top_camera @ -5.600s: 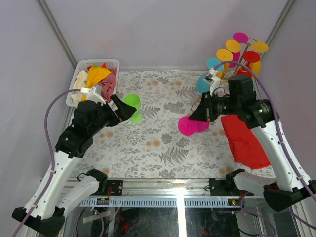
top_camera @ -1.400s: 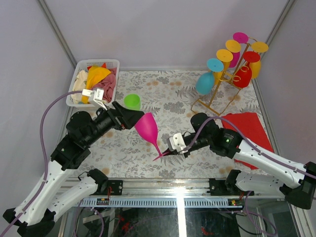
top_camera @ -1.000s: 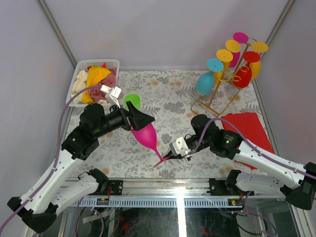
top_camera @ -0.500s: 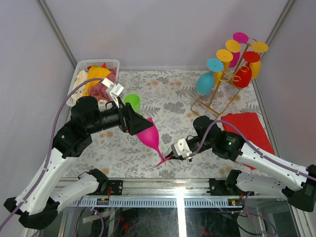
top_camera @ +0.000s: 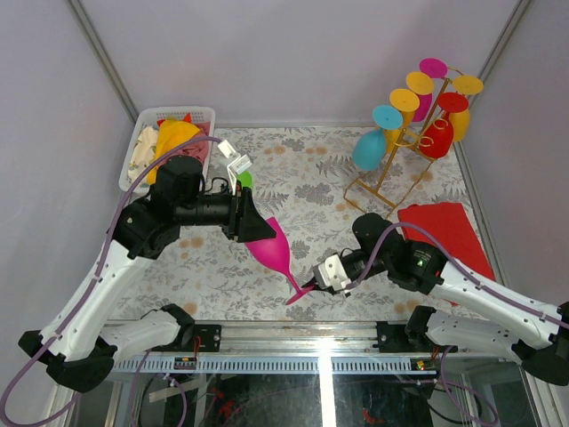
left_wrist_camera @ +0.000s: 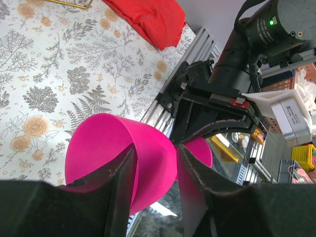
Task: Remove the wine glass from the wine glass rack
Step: Place the wine glass at the center of the board.
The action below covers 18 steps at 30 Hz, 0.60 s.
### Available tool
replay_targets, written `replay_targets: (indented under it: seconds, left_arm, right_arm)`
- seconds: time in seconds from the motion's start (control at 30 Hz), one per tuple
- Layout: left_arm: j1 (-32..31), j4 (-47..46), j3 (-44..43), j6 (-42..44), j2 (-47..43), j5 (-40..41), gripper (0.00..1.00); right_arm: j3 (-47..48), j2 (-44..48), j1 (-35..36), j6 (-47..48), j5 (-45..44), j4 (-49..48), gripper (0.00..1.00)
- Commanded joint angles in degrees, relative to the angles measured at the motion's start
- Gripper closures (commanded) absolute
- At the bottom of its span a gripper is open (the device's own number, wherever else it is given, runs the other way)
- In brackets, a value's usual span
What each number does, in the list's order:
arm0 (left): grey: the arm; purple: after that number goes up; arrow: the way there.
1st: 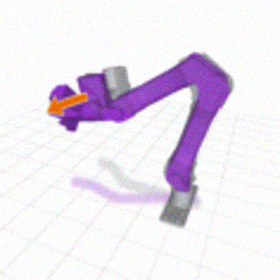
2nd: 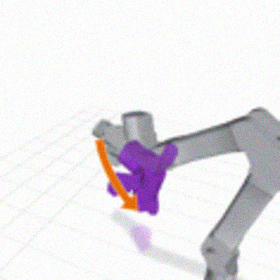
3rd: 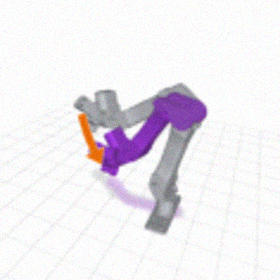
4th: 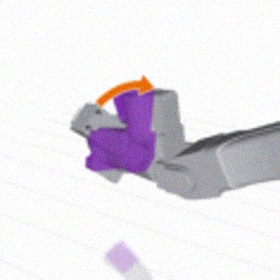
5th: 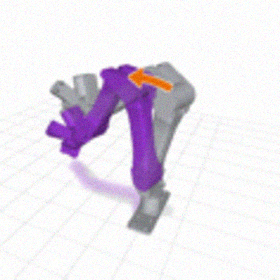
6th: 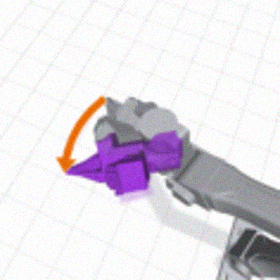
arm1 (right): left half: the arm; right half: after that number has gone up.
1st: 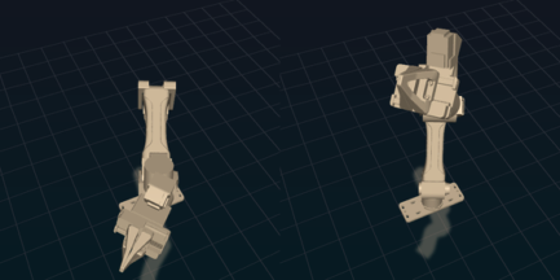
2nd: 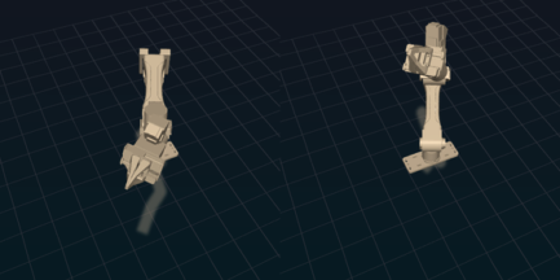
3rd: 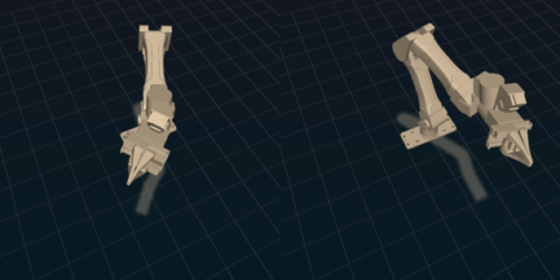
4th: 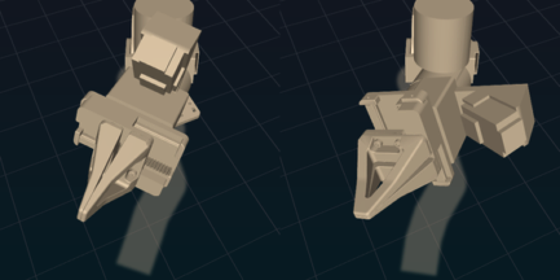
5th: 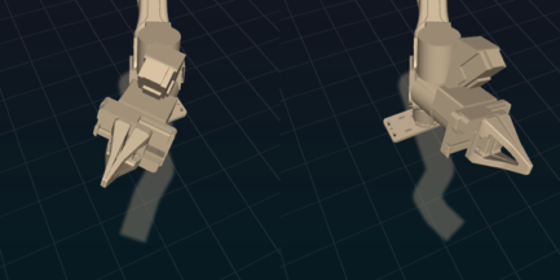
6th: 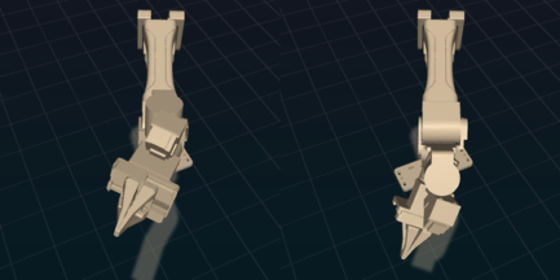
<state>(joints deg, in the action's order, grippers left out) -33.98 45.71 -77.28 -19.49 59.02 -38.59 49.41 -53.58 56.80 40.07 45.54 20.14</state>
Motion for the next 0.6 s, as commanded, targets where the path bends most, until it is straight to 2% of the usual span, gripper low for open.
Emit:
replay_targets:
  seconds: [0.0,0.17,0.27,0.57]
  left_arm:
    - [-0.30,1.71,-1.05,1.00,-0.93,-7.92,0.66]
    - [-0.32,-0.90,0.57,0.72,-1.76,-12.49,0.81]
    - [-0.30,-0.99,1.05,1.02,-1.77,-12.48,0.83]
    - [-0.34,-0.94,1.73,1.29,-1.68,-11.78,1.00]
  right_arm:
    - [-0.11,1.60,0.10,0.88,-4.60,-4.63,1.00]
    - [-0.63,1.99,0.13,0.71,-7.65,-6.33,1.00]
    - [-0.70,2.05,0.09,0.66,-8.10,-6.48,1.00]
    - [-1.15,2.41,0.04,0.25,-9.57,-7.06,1.00]
